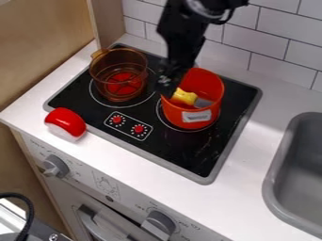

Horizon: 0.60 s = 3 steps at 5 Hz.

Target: Put knife in the red pot

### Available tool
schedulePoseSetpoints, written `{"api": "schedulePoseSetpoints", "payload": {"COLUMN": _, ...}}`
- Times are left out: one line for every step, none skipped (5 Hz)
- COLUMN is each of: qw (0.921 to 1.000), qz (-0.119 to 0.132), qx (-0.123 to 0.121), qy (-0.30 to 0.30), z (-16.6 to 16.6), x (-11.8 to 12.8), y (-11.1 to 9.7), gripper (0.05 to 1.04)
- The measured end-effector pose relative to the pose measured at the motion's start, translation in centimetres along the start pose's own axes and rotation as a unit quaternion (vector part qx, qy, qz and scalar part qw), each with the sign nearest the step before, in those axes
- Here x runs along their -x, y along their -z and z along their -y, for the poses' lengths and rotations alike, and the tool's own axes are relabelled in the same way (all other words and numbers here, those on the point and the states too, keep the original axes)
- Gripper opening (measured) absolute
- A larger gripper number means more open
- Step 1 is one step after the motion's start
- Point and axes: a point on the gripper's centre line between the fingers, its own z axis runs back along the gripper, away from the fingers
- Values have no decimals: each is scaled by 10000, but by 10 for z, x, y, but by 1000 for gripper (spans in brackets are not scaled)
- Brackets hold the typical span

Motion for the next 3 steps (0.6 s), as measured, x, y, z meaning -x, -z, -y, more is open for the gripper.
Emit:
{"api": "schedulePoseSetpoints", "payload": {"qw": 9997, "qz": -60, "qx": 144, "qy": 211, "z": -9, "x": -6, "y": 1, "gripper": 999}}
{"api": "schedulePoseSetpoints", "payload": {"qw": 9990, "qz": -74, "qx": 235, "qy": 368, "z": -18, "x": -18, "y": -5, "gripper": 999}}
{"api": "schedulePoseSetpoints", "payload": {"qw": 9985, "qz": 15, "qx": 156, "qy": 527, "z": -24, "x": -35, "y": -11, "gripper": 999}}
